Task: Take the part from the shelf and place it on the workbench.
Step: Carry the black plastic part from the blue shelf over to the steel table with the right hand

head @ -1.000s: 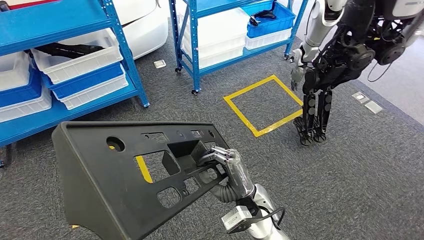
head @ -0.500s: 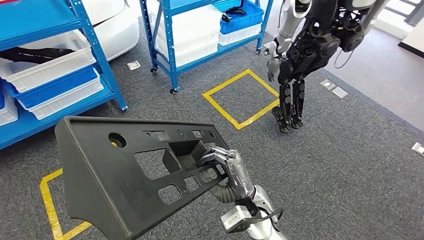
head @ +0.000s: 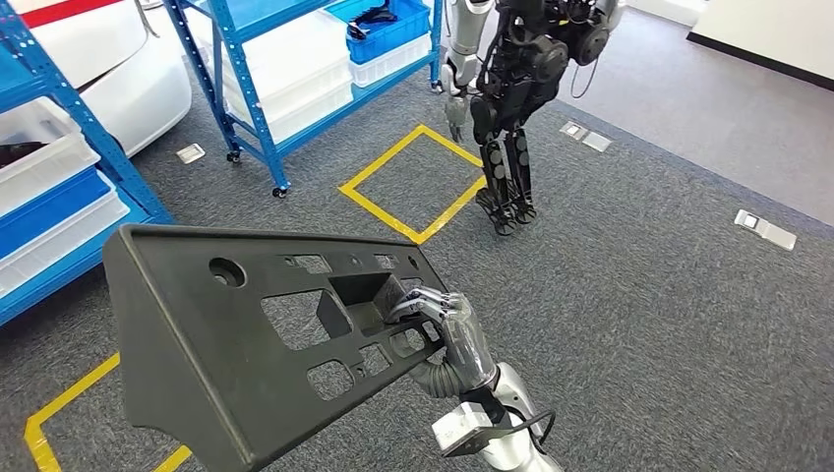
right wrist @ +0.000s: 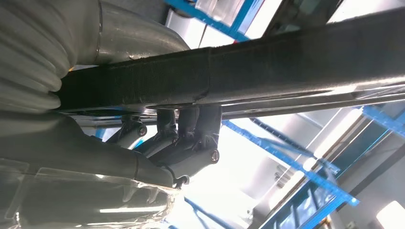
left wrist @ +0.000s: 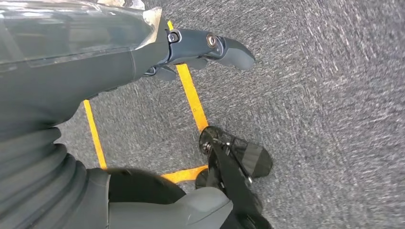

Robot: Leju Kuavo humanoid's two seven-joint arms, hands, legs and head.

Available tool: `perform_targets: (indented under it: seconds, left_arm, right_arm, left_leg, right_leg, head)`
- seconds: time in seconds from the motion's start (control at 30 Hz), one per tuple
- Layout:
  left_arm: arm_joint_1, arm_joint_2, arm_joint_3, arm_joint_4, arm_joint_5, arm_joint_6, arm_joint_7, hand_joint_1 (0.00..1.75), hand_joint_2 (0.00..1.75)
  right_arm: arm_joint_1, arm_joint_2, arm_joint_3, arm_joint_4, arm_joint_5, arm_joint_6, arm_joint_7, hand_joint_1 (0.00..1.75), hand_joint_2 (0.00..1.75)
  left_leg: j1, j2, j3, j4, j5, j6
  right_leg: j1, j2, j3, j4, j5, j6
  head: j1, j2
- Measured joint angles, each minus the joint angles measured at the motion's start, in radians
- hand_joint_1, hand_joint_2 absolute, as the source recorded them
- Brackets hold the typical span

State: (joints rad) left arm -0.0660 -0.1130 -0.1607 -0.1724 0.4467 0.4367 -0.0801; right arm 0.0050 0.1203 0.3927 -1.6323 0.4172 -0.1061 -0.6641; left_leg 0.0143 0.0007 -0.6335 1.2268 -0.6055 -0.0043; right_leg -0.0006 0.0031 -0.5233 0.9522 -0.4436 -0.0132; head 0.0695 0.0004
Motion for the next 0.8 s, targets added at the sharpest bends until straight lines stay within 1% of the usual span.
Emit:
perform_targets:
  seconds: [0.03,0.07,0.1,0.13,0.17,0.2,0.23,0.27,0.3,0.33,0.37,0.4,0.43,0.47,0.5,0.53,0.57,0.6,0.63,0.67,0.7,0.73,0.77,0.8]
  left_arm:
    - [0.002,0.001,0.0,0.0,0.0,0.0,0.0,0.0,1.75]
    - [0.003,0.002,-0.001,0.0,-0.001,0.0,0.0,0.0,1.75]
    - [0.004,0.002,-0.001,0.0,-0.002,0.0,0.0,0.0,1.75]
    - [0.004,0.003,-0.002,0.0,-0.002,0.0,0.0,0.0,1.75]
    - [0.004,0.004,-0.003,0.0,-0.004,0.0,0.0,0.0,1.75]
    - [0.003,0.005,-0.004,0.0,-0.006,0.0,0.001,0.0,1.75]
    - [0.002,0.005,-0.005,0.0,-0.009,0.0,0.002,0.0,1.75]
    - [0.0,0.005,-0.007,0.0,-0.012,0.0,0.003,0.0,1.75]
    - [-0.001,0.005,-0.01,0.0,-0.016,0.0,0.003,0.0,1.75]
    - [-0.003,0.005,-0.013,0.0,-0.018,0.0,0.004,0.0,1.75]
    - [-0.003,0.005,-0.015,0.0,-0.021,0.0,0.004,0.0,1.75]
    - [-0.003,0.004,-0.019,0.0,-0.024,-0.001,0.004,0.0,1.75]
    - [-0.003,0.004,-0.022,-0.001,-0.026,-0.001,0.004,0.0,1.75]
    - [-0.002,0.004,-0.025,0.0,-0.029,-0.002,0.004,0.0,1.75]
    - [-0.001,0.004,-0.027,0.0,-0.03,-0.002,0.004,0.0,1.75]
    - [-0.001,0.005,-0.029,0.0,-0.031,-0.002,0.004,0.0,1.75]
    - [-0.001,0.005,-0.029,0.0,-0.032,-0.002,0.004,0.0,1.75]
    - [-0.002,0.005,-0.031,0.0,-0.033,-0.002,0.004,0.0,1.75]
    - [-0.002,0.004,-0.032,0.0,-0.034,-0.002,0.003,0.0,1.75]
    - [-0.003,0.004,-0.033,0.0,-0.035,-0.002,0.002,0.0,1.75]
    - [-0.002,0.004,-0.033,0.0,-0.035,-0.001,0.0,0.0,1.75]
    - [-0.002,0.004,-0.033,0.0,-0.034,-0.001,-0.001,0.0,1.75]
    - [-0.002,0.004,-0.033,0.0,-0.033,0.0,-0.003,0.0,1.75]
    - [-0.003,0.004,-0.033,-0.001,-0.031,0.001,-0.004,0.0,1.75]
  right_arm:
    - [0.003,0.0,-0.001,0.001,0.0,0.0,0.0,1.75,1.75]
    - [0.006,0.0,-0.002,0.001,0.0,0.0,0.0,1.75,1.75]
    - [0.008,0.0,-0.003,0.002,0.0,-0.001,0.0,1.75,1.75]
    - [0.009,0.0,-0.004,0.002,-0.002,-0.001,0.0,1.75,1.75]
    - [0.009,0.0,-0.005,0.002,-0.005,-0.001,0.0,1.75,1.75]
    - [0.009,0.001,-0.007,0.003,-0.01,-0.001,0.0,1.75,1.75]
    - [0.009,0.001,-0.008,0.004,-0.017,-0.001,0.0,1.75,1.75]
    - [0.008,0.002,-0.009,0.006,-0.025,-0.001,0.0,1.75,1.75]
    - [0.008,0.002,-0.011,0.008,-0.035,-0.001,0.0,1.75,1.75]
    - [0.008,0.001,-0.013,0.01,-0.045,0.002,0.0,1.75,1.75]
    - [0.007,0.001,-0.015,0.014,-0.057,0.007,0.0,1.75,1.75]
    - [0.004,0.0,-0.017,0.017,-0.068,0.012,0.0,1.75,1.75]
    - [0.001,0.0,-0.019,0.022,-0.078,0.018,0.0,1.75,1.75]
    - [-0.003,0.0,-0.021,0.029,-0.089,0.024,0.0,1.75,1.75]
    - [-0.007,-0.001,-0.022,0.038,-0.099,0.03,0.0,1.75,1.75]
    - [-0.009,-0.003,-0.023,0.048,-0.111,0.038,0.0,1.75,1.75]
    - [-0.012,-0.004,-0.025,0.061,-0.124,0.045,0.0,1.75,1.75]
    - [-0.016,-0.006,-0.027,0.074,-0.136,0.052,0.0,1.75,1.75]
    - [-0.022,-0.007,-0.03,0.088,-0.15,0.057,0.0,1.75,1.75]
    - [-0.032,-0.008,-0.032,0.1,-0.161,0.061,0.0,1.75,1.75]
    - [-0.044,-0.008,-0.034,0.113,-0.17,0.063,0.0,1.75,1.75]
    - [-0.056,-0.007,-0.035,0.127,-0.178,0.064,0.0,1.75,1.75]
    - [-0.068,-0.007,-0.036,0.141,-0.183,0.066,0.0,1.75,1.75]
    - [-0.076,-0.006,-0.037,0.155,-0.187,0.068,0.0,1.75,1.75]
  left_leg:
    - [0.0,-0.002,-0.022,0.037,-0.004,-0.002]
    - [0.001,-0.003,-0.027,0.036,0.013,-0.003]
    - [0.003,-0.006,-0.012,-0.005,0.048,-0.004]
    - [0.006,-0.016,0.016,-0.073,0.089,-0.004]
    - [0.008,-0.031,0.044,-0.136,0.117,-0.003]
    - [0.009,-0.043,0.064,-0.183,0.133,0.001]
    - [0.008,-0.052,0.073,-0.206,0.137,0.006]
    - [0.004,-0.051,0.073,-0.208,0.133,0.013]
    - [0.002,-0.042,0.071,-0.211,0.136,0.021]
    - [0.002,-0.033,0.071,-0.214,0.139,0.029]
    - [0.003,-0.025,0.072,-0.217,0.141,0.036]
    - [0.005,-0.015,0.073,-0.22,0.144,0.042]
    - [0.005,-0.005,0.073,-0.221,0.145,0.046]
    - [0.004,0.006,0.072,-0.221,0.144,0.049]
    - [0.004,0.018,0.071,-0.221,0.143,0.05]
    - [0.003,0.029,0.07,-0.221,0.143,0.05]
    - [0.003,0.04,0.071,-0.221,0.142,0.049]
    - [0.003,0.05,0.072,-0.221,0.141,0.048]
    - [0.003,0.06,0.074,-0.221,0.14,0.046]
    - [0.001,0.069,0.076,-0.221,0.138,0.043]
    - [0.0,0.077,0.079,-0.221,0.135,0.039]
    - [-0.002,0.086,0.083,-0.221,0.133,0.033]
    - [-0.003,0.095,0.087,-0.222,0.13,0.027]
    - [-0.002,0.106,0.091,-0.225,0.129,0.02]
  right_leg:
    - [0.001,0.014,-0.001,0.003,0.0,0.0]
    - [0.001,0.028,-0.002,0.006,-0.001,0.0]
    - [0.0,0.044,-0.003,0.011,-0.002,0.001]
    - [0.0,0.058,-0.004,0.017,-0.004,0.003]
    - [0.001,0.07,-0.007,0.024,-0.007,0.007]
    - [0.001,0.081,-0.012,0.03,-0.01,0.012]
    - [0.002,0.089,-0.018,0.034,-0.012,0.017]
    - [0.001,0.096,-0.025,0.036,-0.012,0.022]
    - [-0.001,0.104,-0.032,0.036,-0.011,0.028]
    - [-0.003,0.1,-0.037,0.04,-0.012,0.032]
    - [-0.003,0.085,-0.046,0.052,-0.018,0.035]
    - [-0.004,0.064,-0.062,0.084,-0.035,0.036]
    - [-0.005,0.038,-0.09,0.14,-0.061,0.036]
    - [-0.006,0.019,-0.128,0.212,-0.092,0.035]
    - [-0.009,0.011,-0.165,0.284,-0.12,0.037]
    - [-0.012,0.008,-0.191,0.334,-0.135,0.041]
    - [-0.015,0.005,-0.194,0.339,-0.131,0.049]
    - [-0.017,0.0,-0.176,0.304,-0.114,0.057]
    - [-0.017,-0.013,-0.138,0.231,-0.086,0.064]
    - [-0.016,-0.04,-0.096,0.15,-0.058,0.066]
    - [-0.013,-0.065,-0.063,0.09,-0.037,0.064]
    - [-0.009,-0.082,-0.042,0.05,-0.023,0.059]
    - [-0.006,-0.088,-0.039,0.04,-0.018,0.051]
    - [-0.003,-0.077,-0.04,0.039,-0.016,0.045]
  head:
    - [0.0,0.0]
    - [0.0,0.0]
    - [-0.001,0.0]
    - [-0.001,0.0]
    - [-0.001,0.0]
    - [-0.002,0.0]
    - [-0.002,0.0]
    - [-0.002,0.0]
    - [-0.002,0.0]
    - [-0.002,0.0]
    - [-0.001,0.0]
    - [0.001,0.0]
    - [0.003,0.0]
    - [0.004,0.0]
    - [0.005,0.0]
    - [0.005,0.0]
    - [0.005,0.0]
    - [0.005,0.0]
    - [0.005,0.0]
    - [0.005,0.0]
    - [0.004,0.0]
    - [0.004,0.0]
    - [0.003,0.0]
    - [0.002,0.0]
